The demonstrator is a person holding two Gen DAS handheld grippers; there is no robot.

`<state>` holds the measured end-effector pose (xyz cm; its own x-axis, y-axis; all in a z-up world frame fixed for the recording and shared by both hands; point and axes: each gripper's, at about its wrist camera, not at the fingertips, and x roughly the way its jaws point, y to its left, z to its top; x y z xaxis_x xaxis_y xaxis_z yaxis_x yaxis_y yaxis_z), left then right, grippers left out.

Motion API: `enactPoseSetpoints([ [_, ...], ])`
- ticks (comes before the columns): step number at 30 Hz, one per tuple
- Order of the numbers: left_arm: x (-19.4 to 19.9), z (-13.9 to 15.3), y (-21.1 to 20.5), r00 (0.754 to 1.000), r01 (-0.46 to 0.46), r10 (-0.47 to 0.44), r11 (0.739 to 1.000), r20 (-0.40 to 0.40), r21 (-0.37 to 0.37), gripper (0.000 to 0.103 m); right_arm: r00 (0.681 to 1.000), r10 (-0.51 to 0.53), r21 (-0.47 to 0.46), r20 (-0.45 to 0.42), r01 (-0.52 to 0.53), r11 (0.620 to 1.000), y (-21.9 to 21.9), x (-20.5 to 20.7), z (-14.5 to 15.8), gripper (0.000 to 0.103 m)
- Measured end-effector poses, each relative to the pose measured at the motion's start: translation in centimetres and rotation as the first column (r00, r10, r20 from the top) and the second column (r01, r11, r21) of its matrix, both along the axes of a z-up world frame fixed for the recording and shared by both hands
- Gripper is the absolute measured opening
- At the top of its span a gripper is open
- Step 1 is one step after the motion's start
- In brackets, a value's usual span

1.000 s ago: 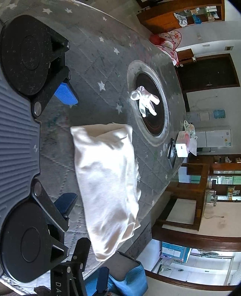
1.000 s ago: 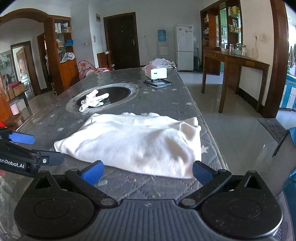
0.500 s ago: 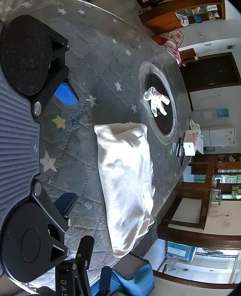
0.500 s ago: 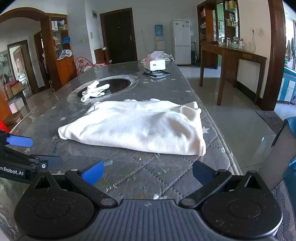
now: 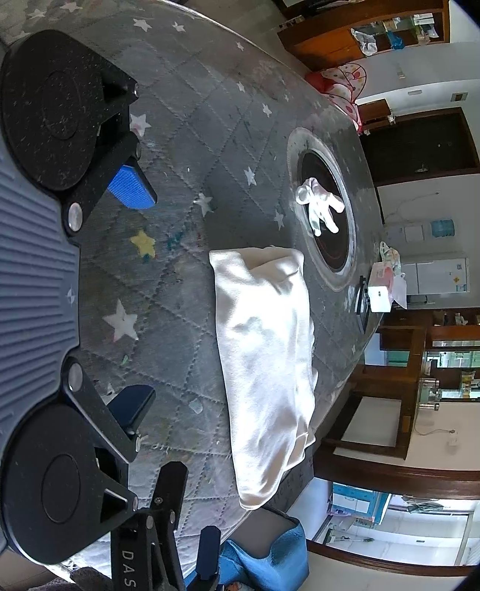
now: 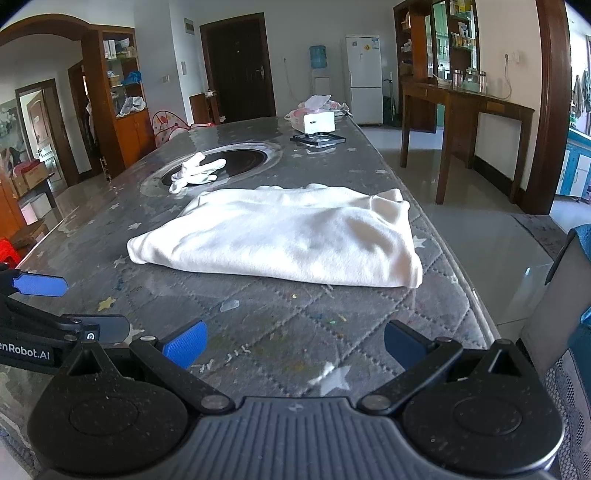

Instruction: Fold clothes

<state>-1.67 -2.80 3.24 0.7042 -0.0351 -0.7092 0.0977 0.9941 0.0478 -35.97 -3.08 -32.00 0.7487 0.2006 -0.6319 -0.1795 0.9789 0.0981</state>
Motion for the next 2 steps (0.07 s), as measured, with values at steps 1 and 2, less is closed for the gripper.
enactPoseSetpoints([
  [1, -0.10, 0.01, 0.00, 1.000, -0.002, 0.002, 1.000, 0.003, 0.000, 0.103, 1.000, 0.001, 0.001, 0.000, -0.001, 1.000, 0.06, -0.10, -0.01, 0.103],
  [2, -0.22, 0.04, 0.03, 1.000, -0.006, 0.006, 1.000, 0.006, 0.001, 0.103, 1.000, 0.002, -0.001, 0.001, -0.002, 1.000, 0.11, -0.19, 0.01, 0.103],
])
